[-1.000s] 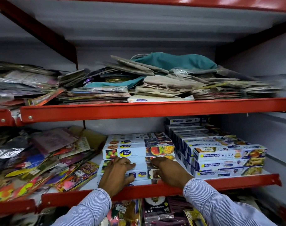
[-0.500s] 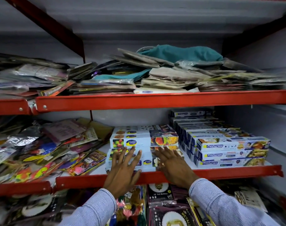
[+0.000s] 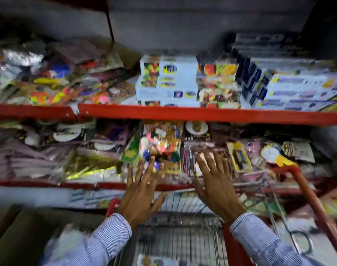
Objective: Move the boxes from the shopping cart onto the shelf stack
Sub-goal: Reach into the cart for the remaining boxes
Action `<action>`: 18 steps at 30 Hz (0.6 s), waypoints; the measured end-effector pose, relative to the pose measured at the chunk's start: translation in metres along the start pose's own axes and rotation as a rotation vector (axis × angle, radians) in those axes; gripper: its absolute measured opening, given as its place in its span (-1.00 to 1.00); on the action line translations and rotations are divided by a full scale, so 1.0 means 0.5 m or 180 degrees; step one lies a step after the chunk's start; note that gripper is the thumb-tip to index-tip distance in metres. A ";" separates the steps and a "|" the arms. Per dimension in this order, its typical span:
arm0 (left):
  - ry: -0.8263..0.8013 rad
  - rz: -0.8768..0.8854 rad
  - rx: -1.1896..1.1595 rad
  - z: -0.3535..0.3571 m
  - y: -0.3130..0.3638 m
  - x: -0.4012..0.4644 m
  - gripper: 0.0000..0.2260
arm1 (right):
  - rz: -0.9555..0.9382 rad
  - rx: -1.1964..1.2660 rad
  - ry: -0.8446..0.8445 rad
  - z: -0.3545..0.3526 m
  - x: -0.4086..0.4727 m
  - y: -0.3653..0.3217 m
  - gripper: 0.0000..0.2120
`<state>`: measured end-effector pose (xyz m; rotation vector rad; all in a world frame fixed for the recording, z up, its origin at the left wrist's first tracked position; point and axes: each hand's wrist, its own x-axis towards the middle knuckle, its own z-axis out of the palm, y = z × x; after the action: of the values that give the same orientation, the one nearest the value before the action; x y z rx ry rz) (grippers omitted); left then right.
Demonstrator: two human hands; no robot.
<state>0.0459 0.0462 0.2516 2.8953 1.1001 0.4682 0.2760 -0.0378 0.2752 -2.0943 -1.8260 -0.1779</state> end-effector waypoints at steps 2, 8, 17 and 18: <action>-0.0387 -0.0191 -0.0106 0.064 -0.005 -0.072 -0.33 | 0.0071 0.0214 -0.0297 0.064 -0.058 -0.001 -0.38; -0.1092 -0.0417 -0.0169 0.217 -0.010 -0.239 -0.38 | 0.0375 0.0556 -0.1577 0.308 -0.210 -0.008 -0.43; -0.1780 -0.0296 -0.0476 0.451 -0.063 -0.338 -0.44 | 0.0221 0.0293 -0.3957 0.677 -0.379 0.001 -0.34; -0.1800 -0.0210 -0.0500 0.465 -0.068 -0.339 -0.44 | 0.0117 0.0246 -0.4056 0.695 -0.380 0.003 -0.33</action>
<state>-0.0311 -0.0160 -0.0204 2.5850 0.9987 -0.2477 0.1997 -0.0958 -0.1090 -2.3263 -2.2428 1.5211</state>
